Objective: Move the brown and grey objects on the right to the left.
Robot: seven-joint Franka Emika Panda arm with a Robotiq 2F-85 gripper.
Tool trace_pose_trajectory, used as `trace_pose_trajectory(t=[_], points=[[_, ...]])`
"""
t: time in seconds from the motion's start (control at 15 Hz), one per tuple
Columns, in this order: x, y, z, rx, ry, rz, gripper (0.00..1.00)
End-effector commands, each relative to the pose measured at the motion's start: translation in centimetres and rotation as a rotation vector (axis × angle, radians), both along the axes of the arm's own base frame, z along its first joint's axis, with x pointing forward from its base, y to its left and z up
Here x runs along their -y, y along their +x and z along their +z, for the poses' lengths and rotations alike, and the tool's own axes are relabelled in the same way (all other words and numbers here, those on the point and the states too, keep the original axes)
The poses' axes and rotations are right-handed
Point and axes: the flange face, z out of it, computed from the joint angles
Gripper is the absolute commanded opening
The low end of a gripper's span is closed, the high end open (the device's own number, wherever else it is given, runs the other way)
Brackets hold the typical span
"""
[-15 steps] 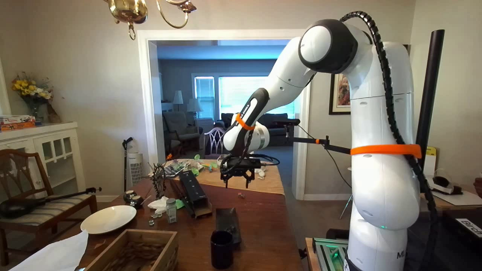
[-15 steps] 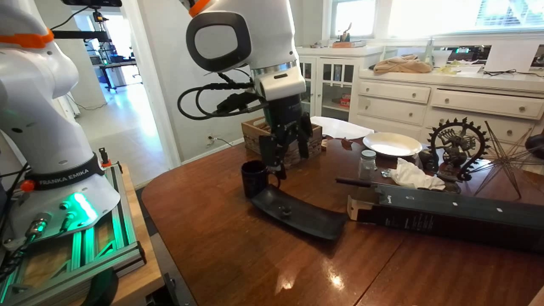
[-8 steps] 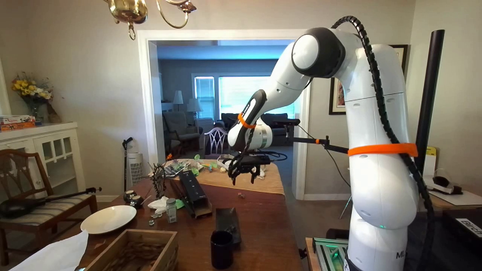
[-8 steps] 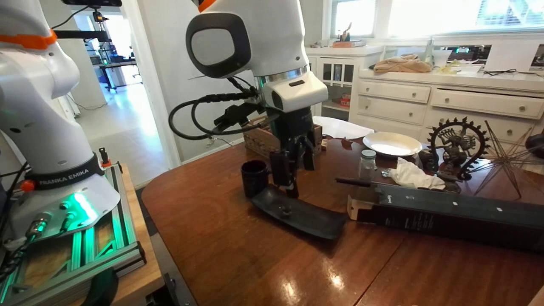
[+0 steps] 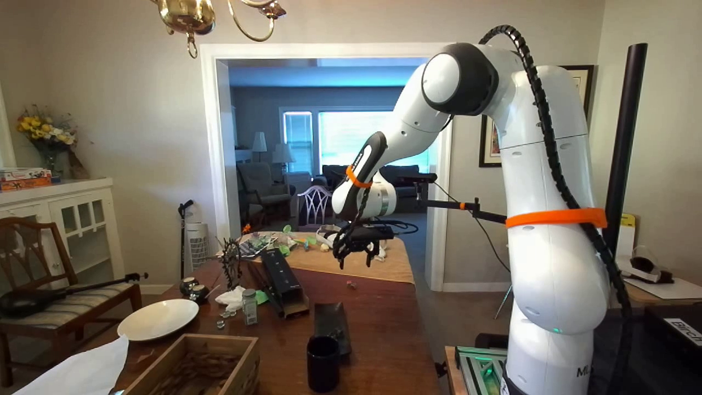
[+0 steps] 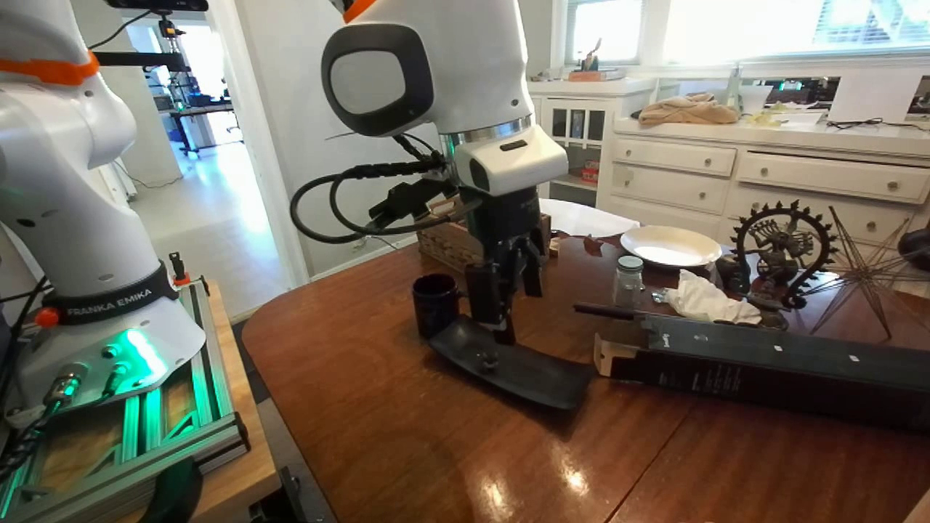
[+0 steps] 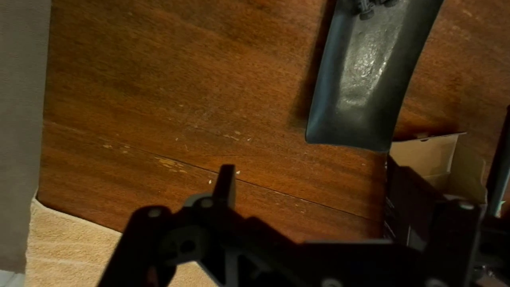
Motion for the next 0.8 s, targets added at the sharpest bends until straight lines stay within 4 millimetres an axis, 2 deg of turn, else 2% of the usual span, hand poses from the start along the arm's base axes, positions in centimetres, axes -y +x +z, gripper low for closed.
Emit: trace_pose_trajectory(t=[0.0,0.33,0.73], points=[[2.6,0.7,-0.8,-0.029,-0.021,-0.071,1.0],[5.0,1.8,-2.5,-0.043,-0.047,-0.053,1.0],[8.1,2.0,-4.8,-0.029,-0.073,0.048,1.0]])
